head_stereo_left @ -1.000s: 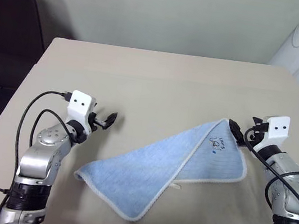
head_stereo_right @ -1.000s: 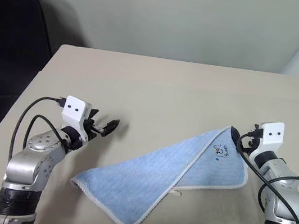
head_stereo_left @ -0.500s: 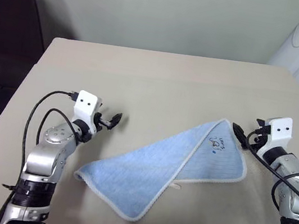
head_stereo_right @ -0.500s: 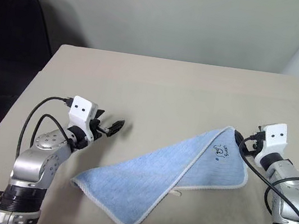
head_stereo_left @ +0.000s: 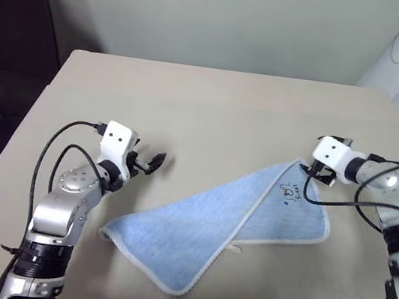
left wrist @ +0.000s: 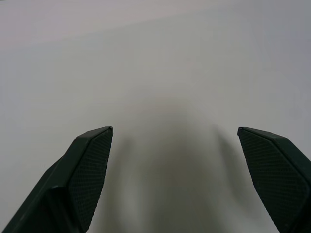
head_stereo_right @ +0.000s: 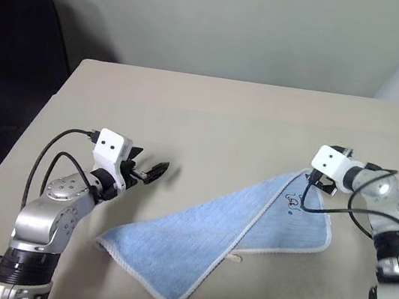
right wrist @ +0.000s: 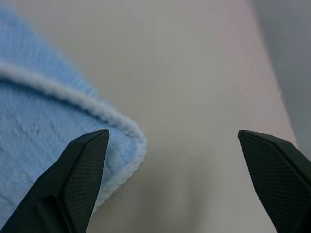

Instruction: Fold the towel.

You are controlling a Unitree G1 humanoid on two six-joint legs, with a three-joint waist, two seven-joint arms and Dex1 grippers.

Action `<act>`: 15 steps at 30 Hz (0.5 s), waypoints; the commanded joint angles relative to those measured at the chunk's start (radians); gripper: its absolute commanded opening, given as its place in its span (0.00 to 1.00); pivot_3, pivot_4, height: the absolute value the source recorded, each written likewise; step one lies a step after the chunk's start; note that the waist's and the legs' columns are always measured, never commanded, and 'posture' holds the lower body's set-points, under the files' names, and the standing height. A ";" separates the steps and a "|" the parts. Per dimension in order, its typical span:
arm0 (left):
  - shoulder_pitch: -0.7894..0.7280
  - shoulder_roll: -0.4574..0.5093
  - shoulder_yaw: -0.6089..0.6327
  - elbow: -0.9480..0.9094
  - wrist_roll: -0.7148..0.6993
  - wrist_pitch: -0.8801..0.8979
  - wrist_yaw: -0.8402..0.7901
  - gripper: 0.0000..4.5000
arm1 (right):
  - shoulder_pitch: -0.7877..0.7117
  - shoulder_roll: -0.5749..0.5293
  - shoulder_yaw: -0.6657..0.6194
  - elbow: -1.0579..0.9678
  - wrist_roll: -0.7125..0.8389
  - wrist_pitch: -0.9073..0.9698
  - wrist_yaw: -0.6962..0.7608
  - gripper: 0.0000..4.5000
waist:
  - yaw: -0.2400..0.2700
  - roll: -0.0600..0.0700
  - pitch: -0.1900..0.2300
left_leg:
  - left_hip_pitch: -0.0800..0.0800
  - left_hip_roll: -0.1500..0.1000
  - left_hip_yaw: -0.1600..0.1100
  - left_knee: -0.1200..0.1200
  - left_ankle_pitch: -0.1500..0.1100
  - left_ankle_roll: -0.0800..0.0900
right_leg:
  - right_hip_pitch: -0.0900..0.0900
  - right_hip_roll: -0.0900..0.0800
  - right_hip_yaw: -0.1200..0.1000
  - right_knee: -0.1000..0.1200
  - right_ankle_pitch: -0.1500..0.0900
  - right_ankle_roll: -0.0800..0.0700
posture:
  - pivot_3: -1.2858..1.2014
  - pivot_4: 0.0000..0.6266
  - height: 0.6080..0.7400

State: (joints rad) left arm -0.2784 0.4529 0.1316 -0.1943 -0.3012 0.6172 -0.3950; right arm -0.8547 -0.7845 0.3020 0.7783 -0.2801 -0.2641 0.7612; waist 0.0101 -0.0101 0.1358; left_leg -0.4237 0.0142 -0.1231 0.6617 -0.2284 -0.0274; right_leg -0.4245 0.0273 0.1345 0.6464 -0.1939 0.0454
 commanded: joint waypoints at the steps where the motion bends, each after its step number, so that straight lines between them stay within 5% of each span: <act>1: -0.009 0.000 0.007 -0.026 -0.002 -0.019 -0.003 0.99 | -0.086 0.013 0.047 0.167 -0.072 -0.121 0.018 1.00 | 0.000 0.000 0.000 | 0.000 0.000 0.000 -0.001 0.000 0.000 | 0.000 0.000 -0.001 0.000 0.000 0.000 | 0.52 0.24 0.96; 10: 0.025 0.001 0.035 -0.069 -0.010 -0.016 0.009 0.99 | -0.225 0.087 0.108 0.415 -0.170 -0.270 0.031 1.00 | -0.006 0.000 0.000 | 0.000 0.002 0.000 -0.001 0.000 0.000 | 0.000 0.000 -0.001 0.000 0.001 -0.003 | 0.52 0.24 0.96; 15: 0.072 0.054 0.047 -0.125 -0.018 -0.009 -0.034 1.00 | -0.254 0.111 0.093 0.447 -0.159 -0.313 0.074 0.71 | -0.008 0.000 0.000 | 0.000 0.002 0.000 -0.003 -0.001 -0.001 | 0.000 0.000 -0.001 0.000 0.000 -0.005 | 0.52 0.24 0.96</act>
State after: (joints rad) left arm -0.2163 0.4836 0.1557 -0.2641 -0.3131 0.6156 -0.4043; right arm -1.0905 -0.6768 0.3974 1.2164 -0.4385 -0.5513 0.8118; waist 0.0019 -0.0098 0.1358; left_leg -0.4232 0.0167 -0.1227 0.6586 -0.2292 -0.0288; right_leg -0.4251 0.0275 0.1339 0.6463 -0.1937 0.0404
